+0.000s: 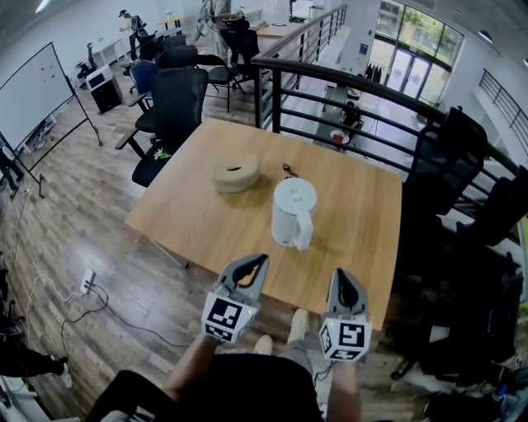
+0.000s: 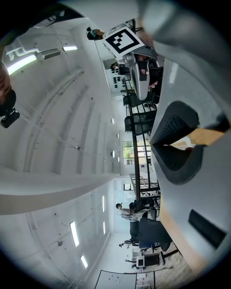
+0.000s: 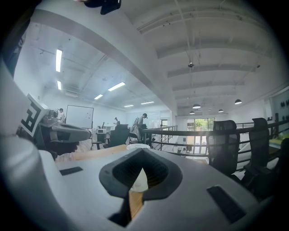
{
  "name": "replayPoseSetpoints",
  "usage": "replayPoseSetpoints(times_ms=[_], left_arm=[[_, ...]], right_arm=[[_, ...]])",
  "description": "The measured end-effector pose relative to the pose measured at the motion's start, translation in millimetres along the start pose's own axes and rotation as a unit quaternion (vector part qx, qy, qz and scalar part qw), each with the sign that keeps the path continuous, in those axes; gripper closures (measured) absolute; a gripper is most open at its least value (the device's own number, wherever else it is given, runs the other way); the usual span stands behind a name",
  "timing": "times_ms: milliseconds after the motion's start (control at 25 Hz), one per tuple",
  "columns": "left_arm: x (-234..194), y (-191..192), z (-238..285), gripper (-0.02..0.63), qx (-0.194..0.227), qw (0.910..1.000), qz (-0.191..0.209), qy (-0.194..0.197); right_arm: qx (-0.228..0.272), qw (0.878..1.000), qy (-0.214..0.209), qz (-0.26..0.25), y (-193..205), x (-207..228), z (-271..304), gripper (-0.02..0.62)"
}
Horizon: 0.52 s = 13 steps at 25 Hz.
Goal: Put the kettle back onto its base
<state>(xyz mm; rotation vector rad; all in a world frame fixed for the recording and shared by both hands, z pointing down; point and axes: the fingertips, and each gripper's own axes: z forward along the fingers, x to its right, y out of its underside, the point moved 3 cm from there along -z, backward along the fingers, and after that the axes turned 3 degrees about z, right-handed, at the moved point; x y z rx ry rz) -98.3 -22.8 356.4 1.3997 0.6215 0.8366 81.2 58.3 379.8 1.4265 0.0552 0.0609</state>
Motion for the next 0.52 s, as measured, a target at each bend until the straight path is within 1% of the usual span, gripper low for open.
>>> replayPoseSetpoints(times_ms=[160,280,520], left_arm=[[0.9,2.2,-0.4,0.603,-0.008,0.9999,-0.008,0.000],[-0.1,-0.2,0.1,0.603,-0.002,1.0000,0.000,0.000],[-1.2,0.9,-0.6,0.603,-0.006,1.0000,-0.003,0.002]], right_arm=[[-0.005,1.000,0.001,0.000,-1.1,-0.2,0.3,0.597],[-0.007,1.000,0.000,0.001,-0.4,-0.3,0.7,0.597],[-0.018,1.000,0.002,0.000,1.0,-2.9,0.9,0.597]])
